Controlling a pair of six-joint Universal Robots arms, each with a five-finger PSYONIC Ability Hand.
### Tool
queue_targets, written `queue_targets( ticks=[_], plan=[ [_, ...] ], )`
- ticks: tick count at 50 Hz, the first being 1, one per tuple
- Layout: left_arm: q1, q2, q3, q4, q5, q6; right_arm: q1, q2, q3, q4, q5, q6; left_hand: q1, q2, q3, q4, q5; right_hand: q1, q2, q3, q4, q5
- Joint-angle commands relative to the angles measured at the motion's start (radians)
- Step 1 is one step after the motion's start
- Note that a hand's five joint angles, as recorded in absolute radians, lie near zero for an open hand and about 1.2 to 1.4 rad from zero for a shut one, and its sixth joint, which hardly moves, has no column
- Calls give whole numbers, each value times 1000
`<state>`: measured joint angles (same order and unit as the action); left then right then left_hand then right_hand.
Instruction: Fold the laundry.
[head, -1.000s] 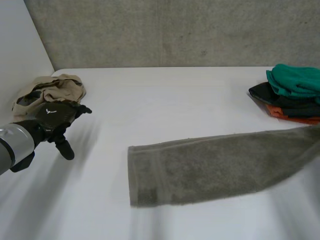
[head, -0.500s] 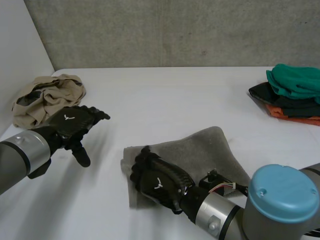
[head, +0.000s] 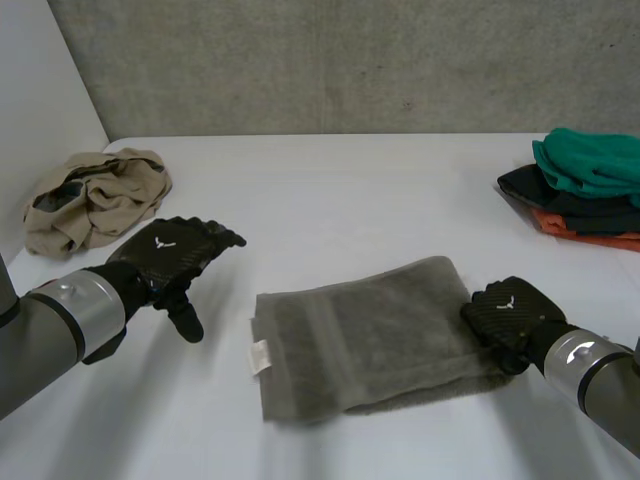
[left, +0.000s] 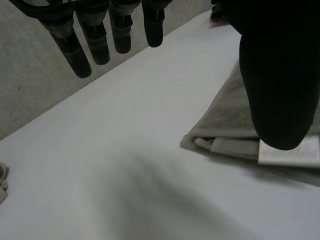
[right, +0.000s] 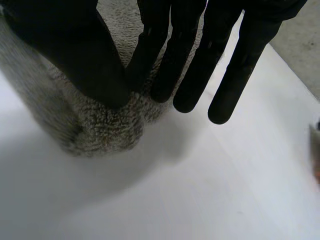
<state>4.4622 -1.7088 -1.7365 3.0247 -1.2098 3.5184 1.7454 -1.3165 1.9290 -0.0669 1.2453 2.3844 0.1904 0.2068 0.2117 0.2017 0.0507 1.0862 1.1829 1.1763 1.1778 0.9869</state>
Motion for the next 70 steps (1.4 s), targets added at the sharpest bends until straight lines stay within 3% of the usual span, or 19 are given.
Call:
queue_targets(
  ticks=[1,6,13,15,16,18,19,22,25,31,34,41,44,45,48,56,61,69,70],
  plan=[
    [11,17,-6,-1,1,-1,153,-98,-54,-152,95,97,-16,-32,-37,-27,-51,310,213,220,218,235],
    [29,47,-17,-1,1,-10,282,-151,-50,-241,86,174,-16,-32,-37,-27,-51,310,213,220,218,235],
    [43,57,-20,2,1,-39,480,-115,-16,-366,-105,208,-16,-32,-37,-27,-51,310,213,220,218,235],
    [43,55,-21,3,3,-49,499,-55,-31,-332,-100,207,-16,-32,-37,-27,-51,310,213,220,218,235],
    [43,54,-21,3,3,-52,491,-40,-39,-312,-81,208,-16,-32,-37,-27,-51,100,4,10,9,25],
    [40,54,-26,0,1,-61,467,-30,-50,-271,-26,228,-16,-32,-37,-27,-51,-690,-787,-781,-782,-766],
    [40,52,-29,0,1,-62,435,-36,-54,-236,32,263,-16,-32,-37,-27,-51,-912,-1008,-1002,-1003,-987],
    [35,52,-43,5,6,-65,372,-43,-53,-220,78,323,-16,-32,-37,-27,-51,-912,-1008,-1002,-1003,-987],
    [26,49,-46,13,6,-64,267,-56,-35,-191,50,381,-16,-32,-37,-27,-51,-912,-1008,-1002,-1003,-987],
    [9,35,-46,20,1,-64,4,-116,41,-37,-141,366,-16,-32,-37,-27,-51,-592,-689,-682,-684,-667],
    [2,28,-49,25,1,-64,-123,-119,82,-34,-231,316,-16,-32,-37,-27,-51,-293,-390,-383,-385,-368],
    [-17,8,-55,43,1,-64,-214,-24,102,-63,-260,182,-16,-32,-37,-27,-51,-345,-441,-435,-436,-420],
    [-21,6,-57,45,1,-64,-211,6,94,-66,-253,171,-16,-32,-37,-27,-51,-225,-322,-316,-317,-301],
    [-21,8,-57,45,1,-64,-205,19,87,-68,-247,174,-16,-32,-37,-27,-51,2,-95,-88,-90,-73],
    [-17,14,-58,43,1,-64,-173,16,73,-85,-222,193,-16,-32,-37,-27,-51,310,213,219,218,234],
    [12,60,-69,43,6,-65,-49,-111,53,-154,-84,268,-16,-32,-37,-27,-51,310,213,220,218,235],
    [29,80,-74,43,7,-65,34,-185,39,-169,-101,274,-16,-32,-37,-27,-51,310,213,220,218,235],
    [37,100,-84,39,12,-88,232,-167,-8,-152,-61,276,-16,-32,-37,-27,-51,310,213,220,218,235],
    [37,101,-87,39,12,-90,236,-161,-10,-145,-31,277,-16,-32,-37,-27,-51,-173,-269,-263,-264,-248]
  ],
)
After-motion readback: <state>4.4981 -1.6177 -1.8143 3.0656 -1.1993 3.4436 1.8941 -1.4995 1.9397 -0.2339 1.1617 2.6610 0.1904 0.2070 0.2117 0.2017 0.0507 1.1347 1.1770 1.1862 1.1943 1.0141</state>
